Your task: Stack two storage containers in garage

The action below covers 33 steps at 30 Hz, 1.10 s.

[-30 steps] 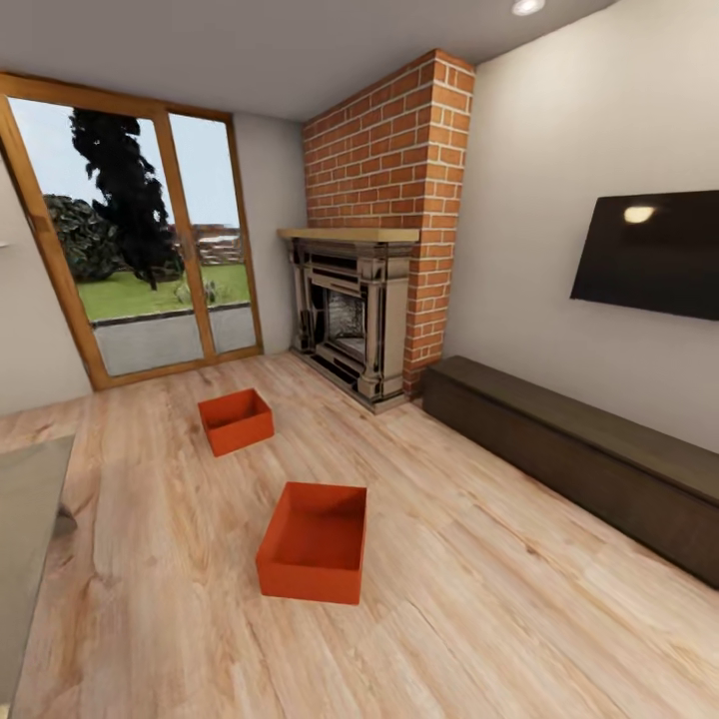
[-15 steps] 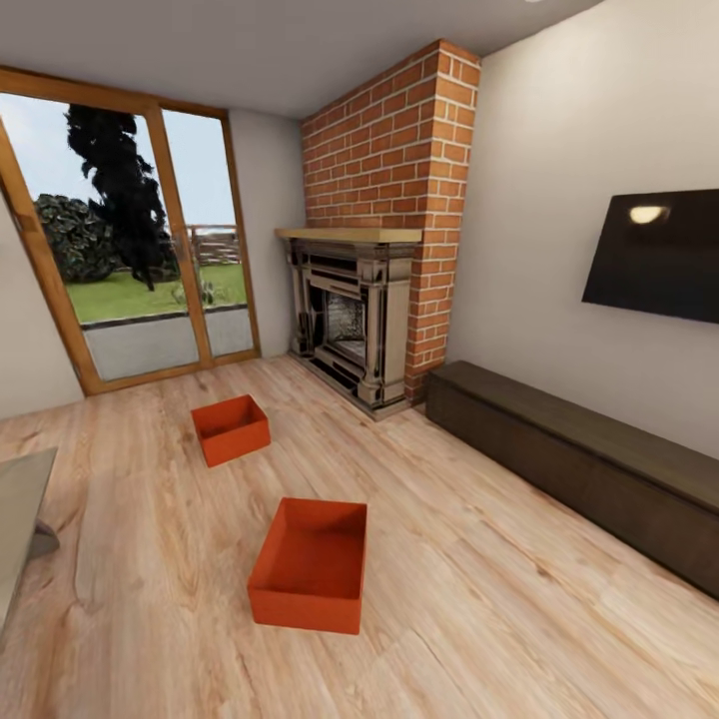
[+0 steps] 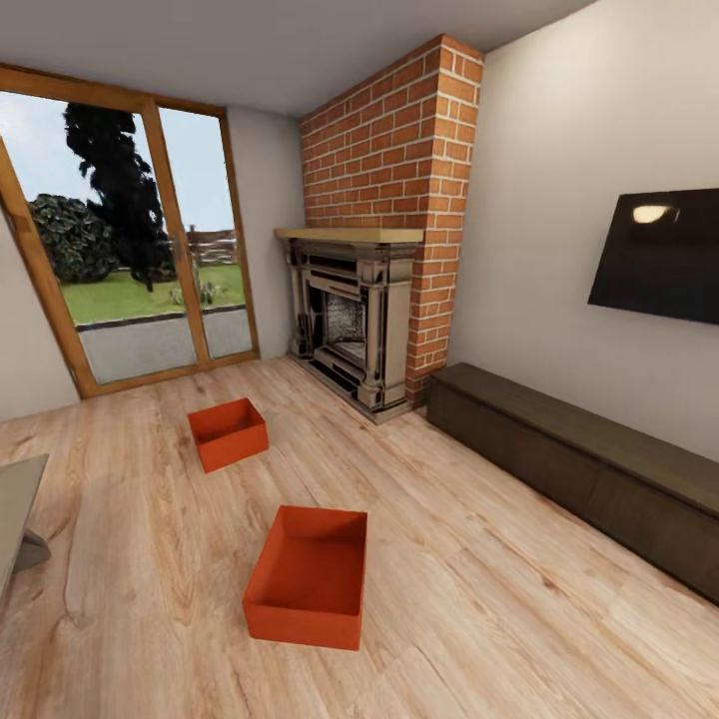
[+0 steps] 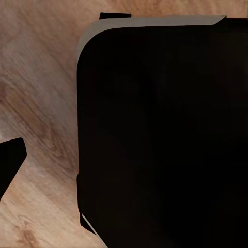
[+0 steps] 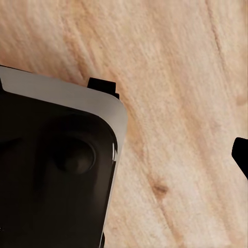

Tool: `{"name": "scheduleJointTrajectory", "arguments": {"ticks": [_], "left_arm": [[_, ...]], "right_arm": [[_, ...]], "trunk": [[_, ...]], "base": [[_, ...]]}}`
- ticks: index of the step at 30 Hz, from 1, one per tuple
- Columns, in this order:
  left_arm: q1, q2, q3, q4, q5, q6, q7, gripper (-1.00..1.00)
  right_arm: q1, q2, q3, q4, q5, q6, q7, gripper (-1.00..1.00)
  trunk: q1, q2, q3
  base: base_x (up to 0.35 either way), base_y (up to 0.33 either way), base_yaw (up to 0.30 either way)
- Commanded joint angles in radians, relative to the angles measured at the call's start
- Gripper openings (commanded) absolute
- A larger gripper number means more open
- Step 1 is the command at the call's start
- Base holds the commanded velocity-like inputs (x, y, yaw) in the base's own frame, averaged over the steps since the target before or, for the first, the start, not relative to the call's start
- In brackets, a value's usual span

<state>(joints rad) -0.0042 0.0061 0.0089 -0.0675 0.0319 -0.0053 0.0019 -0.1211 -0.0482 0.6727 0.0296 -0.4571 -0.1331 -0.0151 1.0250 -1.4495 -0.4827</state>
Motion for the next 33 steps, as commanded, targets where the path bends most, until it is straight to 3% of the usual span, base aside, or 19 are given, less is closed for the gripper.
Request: {"name": "scheduleJointTrajectory", "arguments": {"ticks": [1,15,33], "left_arm": [[0.000,0.000,0.000,0.000,0.003,0.000,0.000,1.00],[0.000,0.000,0.000,0.000,0.003,-0.001,0.000,1.00],[0.000,0.002,0.000,0.000,0.003,-0.001,0.000,1.00]], "right_arm": [[-0.001,0.001,0.008,0.003,-0.008,-0.005,0.000,1.00],[-0.001,0.001,0.008,0.003,-0.008,-0.005,0.000,1.00],[-0.001,0.002,0.008,0.003,-0.008,-0.005,0.000,1.00]], "trunk": [[0.000,0.000,-0.001],[0.000,0.000,-0.001],[0.000,0.000,-0.001]], "base": [[0.027,0.000,0.000],[0.018,0.003,0.000],[0.256,0.096,-0.008]]}}
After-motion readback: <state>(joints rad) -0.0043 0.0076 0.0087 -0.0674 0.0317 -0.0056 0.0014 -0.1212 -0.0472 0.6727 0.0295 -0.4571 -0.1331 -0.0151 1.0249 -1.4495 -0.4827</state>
